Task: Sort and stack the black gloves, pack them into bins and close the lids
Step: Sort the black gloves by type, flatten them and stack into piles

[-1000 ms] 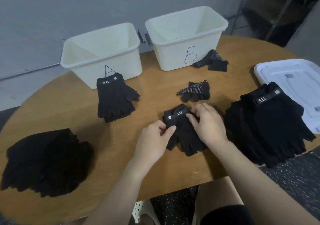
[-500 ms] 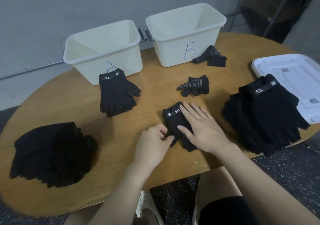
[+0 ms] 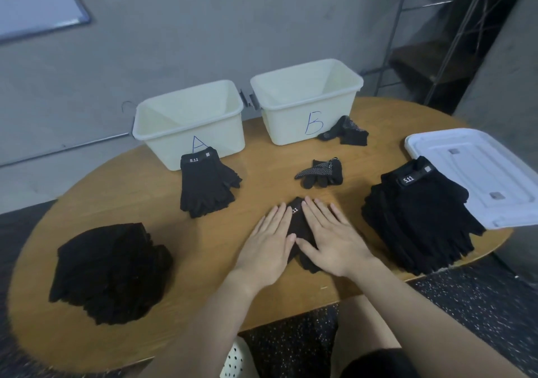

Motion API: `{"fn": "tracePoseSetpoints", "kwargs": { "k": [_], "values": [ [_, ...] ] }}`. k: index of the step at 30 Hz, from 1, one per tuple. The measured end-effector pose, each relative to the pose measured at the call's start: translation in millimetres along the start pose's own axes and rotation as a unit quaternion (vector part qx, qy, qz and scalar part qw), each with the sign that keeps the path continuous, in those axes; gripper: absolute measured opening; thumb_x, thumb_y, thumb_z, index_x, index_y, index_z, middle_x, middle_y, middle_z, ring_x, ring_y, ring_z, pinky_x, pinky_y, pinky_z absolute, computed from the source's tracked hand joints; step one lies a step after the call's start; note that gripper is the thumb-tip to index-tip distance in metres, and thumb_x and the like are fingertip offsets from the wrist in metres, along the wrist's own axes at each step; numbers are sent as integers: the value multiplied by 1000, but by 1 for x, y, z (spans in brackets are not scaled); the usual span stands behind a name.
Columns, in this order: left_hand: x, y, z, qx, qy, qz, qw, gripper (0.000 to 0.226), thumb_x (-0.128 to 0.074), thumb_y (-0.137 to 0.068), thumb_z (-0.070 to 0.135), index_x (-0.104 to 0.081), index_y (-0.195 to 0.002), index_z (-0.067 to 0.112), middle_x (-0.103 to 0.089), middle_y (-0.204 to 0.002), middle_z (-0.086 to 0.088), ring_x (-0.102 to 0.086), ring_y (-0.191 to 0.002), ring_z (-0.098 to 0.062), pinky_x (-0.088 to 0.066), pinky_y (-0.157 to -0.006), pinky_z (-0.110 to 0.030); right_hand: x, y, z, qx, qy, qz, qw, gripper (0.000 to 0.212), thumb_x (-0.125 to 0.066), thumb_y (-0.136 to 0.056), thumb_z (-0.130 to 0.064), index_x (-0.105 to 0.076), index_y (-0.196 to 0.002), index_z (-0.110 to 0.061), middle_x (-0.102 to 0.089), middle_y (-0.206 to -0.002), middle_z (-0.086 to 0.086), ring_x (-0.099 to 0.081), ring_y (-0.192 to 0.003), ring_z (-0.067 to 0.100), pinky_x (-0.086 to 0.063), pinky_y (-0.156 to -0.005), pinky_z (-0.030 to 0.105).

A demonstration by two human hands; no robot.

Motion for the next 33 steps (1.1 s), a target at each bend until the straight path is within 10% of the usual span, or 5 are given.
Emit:
{"fn": "tracePoseSetpoints", "kwargs": {
  "k": [12, 17, 24, 33],
  "values": [
    [9, 33, 19, 79, -8, 36, 996, 56, -21, -113, 41, -23, -163, 18, -27, -168, -2, -25, -154, -22, -17, -127, -39, 10, 31, -3, 65, 59, -25, 996, 97, -15, -94, -83, 8, -164, -20, 12, -171, 0, 17, -157, 16, 11, -126, 45],
    [29, 30, 6, 157, 167, 139, 963, 23, -50, -107, 28, -71, -116, 22, -73, -107, 2, -68, -97, -19, -56, -87, -39, 23, 45, -23, 93, 57, 99, 989, 72, -54, -97, -54, -43, -155, -13, -32, -165, 10, -25, -155, 27, -6, -128, 41],
    [32, 19, -16, 288, 266, 49, 919, 49, -78, -91, 29, -61, -134, 11, -70, -123, -6, -67, -107, -22, -54, -91, -31, 12, 54, -35, 78, -75, 73, 991, 41, -54, -104, -25, -57, -144, -20, -51, -144, -1, -46, -135, 19, -38, -111, 35],
    [30, 31, -10, 256, 259, 1, 931, 23, -75, -93, 31, -74, -94, 8, -70, -87, 0, -62, -75, -15, -54, -75, -32, 12, 56, -37, 49, -146, 75, 985, 44, -57, -98, -16, -57, -142, -20, -53, -133, -8, -46, -126, 12, -39, -112, 33]
  ]
}}
Point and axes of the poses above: each hand's wrist, its own y-axis away from the middle knuckle, its own x-axis out of the back of the hand, z = x × y, the point moved 4 cm from there along -y, towards the middle knuckle
